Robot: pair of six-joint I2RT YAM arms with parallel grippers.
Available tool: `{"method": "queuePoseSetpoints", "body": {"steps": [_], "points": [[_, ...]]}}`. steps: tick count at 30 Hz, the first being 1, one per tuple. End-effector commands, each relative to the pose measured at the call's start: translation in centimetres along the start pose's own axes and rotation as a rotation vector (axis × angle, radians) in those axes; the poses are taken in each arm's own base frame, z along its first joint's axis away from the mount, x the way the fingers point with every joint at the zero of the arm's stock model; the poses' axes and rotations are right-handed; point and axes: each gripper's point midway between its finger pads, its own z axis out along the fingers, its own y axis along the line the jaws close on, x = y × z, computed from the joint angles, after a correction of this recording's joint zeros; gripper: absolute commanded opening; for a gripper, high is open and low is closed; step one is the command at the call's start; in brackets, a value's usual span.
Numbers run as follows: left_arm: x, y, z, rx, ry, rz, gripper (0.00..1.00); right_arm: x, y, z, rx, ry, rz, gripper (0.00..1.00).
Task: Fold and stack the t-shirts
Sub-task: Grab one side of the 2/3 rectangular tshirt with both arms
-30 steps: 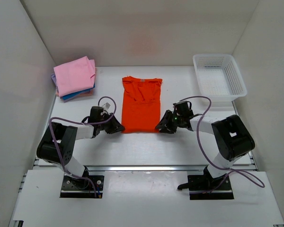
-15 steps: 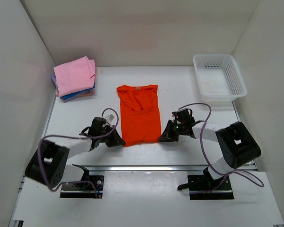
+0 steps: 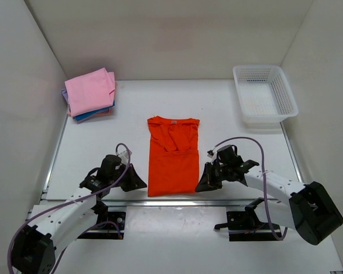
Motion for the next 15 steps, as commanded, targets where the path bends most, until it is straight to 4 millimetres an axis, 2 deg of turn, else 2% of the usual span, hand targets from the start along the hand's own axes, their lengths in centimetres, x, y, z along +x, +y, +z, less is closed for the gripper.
{"method": "queuePoseSetpoints", "body": {"steps": [1,2,3,4,5,8,10,11,13,15], "points": [[-0.8,-2.0,-0.8,0.044,-0.010,-0.025,0.00,-0.4,1.5,-1.2,-0.034,0.011,-0.020,0.00],[-0.8,-1.9,-0.7,0.050,-0.008,-0.014,0.01,-0.4,1.3,-1.2,-0.031,0.016,-0.023,0.00],[-0.4,-1.6,-0.6,0.046,0.003,-0.017,0.27,-0.6,1.1,-1.2,-0.031,0.012,-0.023,0.00],[-0.2,-1.4,-0.5,0.041,0.009,-0.007,0.47,-0.7,1.0,-1.1,-0.025,0.011,-0.022,0.00],[0.5,-1.0,-0.3,0.033,0.028,-0.005,0.53,-0.6,0.6,-0.9,-0.017,0.020,-0.013,0.00],[1.3,-0.5,0.0,0.040,0.032,-0.026,0.56,-0.6,0.8,-0.5,-0.037,0.015,-0.014,0.00],[2.1,-0.2,0.4,0.052,0.043,-0.072,0.47,-0.4,1.0,-0.2,-0.045,0.032,-0.016,0.00],[2.1,-0.3,0.5,0.059,0.035,-0.065,0.47,-0.6,1.1,-0.1,-0.048,0.033,-0.008,0.00],[3.0,0.2,1.0,0.044,0.055,-0.089,0.53,-0.7,1.2,0.1,-0.050,0.035,-0.010,0.00],[2.7,0.0,1.3,0.050,0.045,-0.083,0.52,-0.9,1.4,0.2,-0.053,0.034,-0.023,0.00]]}}
